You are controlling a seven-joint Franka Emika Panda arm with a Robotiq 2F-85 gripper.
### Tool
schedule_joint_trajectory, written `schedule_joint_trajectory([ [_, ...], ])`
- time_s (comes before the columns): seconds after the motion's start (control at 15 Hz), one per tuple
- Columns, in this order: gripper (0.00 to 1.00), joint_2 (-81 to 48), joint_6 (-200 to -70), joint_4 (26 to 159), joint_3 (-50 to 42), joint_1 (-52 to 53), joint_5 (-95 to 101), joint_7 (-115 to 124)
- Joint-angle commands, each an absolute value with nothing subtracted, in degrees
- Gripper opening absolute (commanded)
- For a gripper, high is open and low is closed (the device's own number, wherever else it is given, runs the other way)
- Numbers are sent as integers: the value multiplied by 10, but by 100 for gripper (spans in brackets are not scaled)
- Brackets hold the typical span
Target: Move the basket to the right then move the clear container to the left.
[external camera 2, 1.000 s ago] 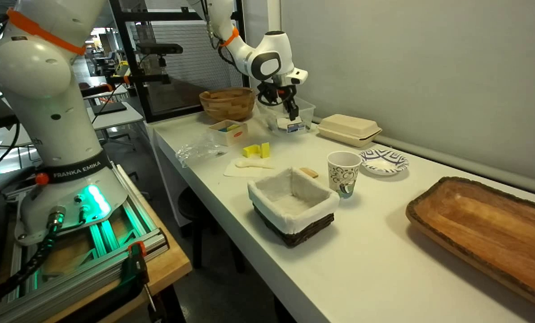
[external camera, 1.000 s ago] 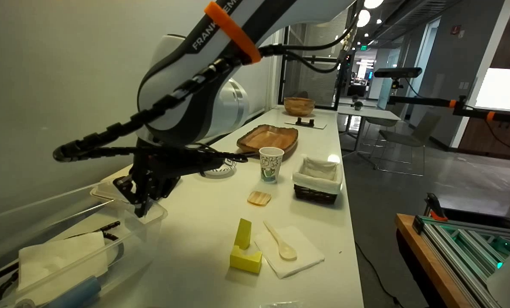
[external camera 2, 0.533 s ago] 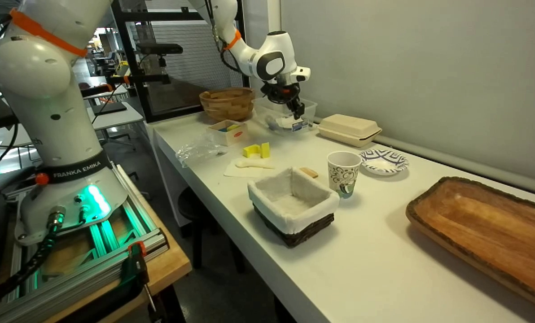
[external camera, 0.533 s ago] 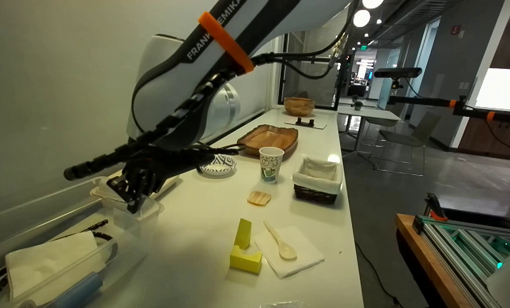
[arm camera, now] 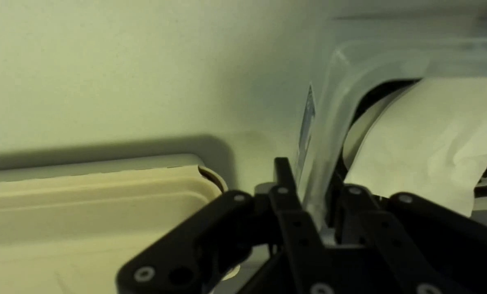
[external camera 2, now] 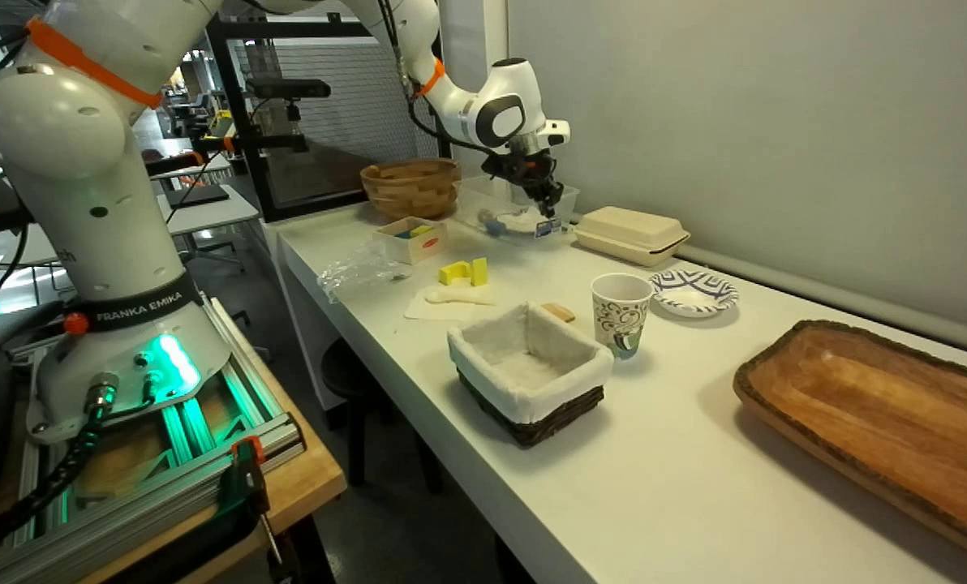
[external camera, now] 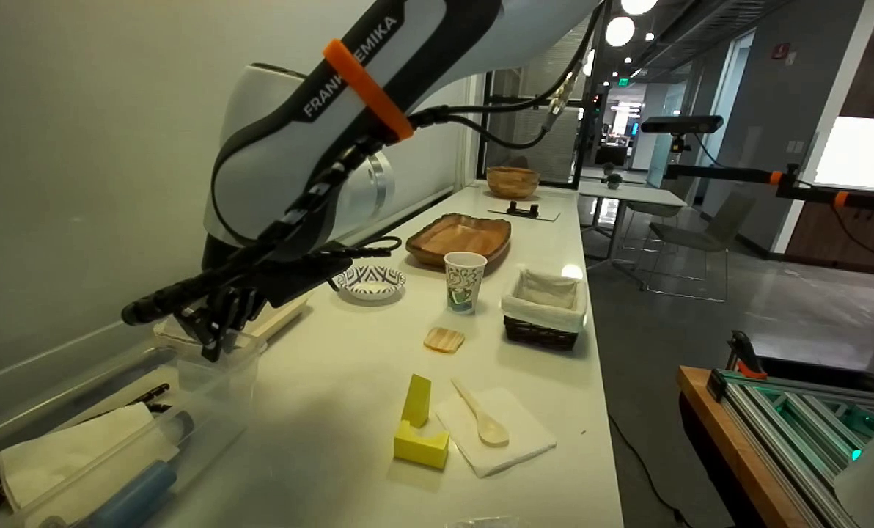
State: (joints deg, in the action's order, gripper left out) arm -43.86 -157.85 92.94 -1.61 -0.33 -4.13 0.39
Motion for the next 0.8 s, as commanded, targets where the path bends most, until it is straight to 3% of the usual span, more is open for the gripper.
schedule_joint_trajectory([
  [0.0,54,-443,-1562,914,9,-27,-34,-33],
  [0.4,98,-338,-1409,961,70,-84,-81,-86],
  [0.73,100,-211,-1304,1020,27,-110,-81,-124],
])
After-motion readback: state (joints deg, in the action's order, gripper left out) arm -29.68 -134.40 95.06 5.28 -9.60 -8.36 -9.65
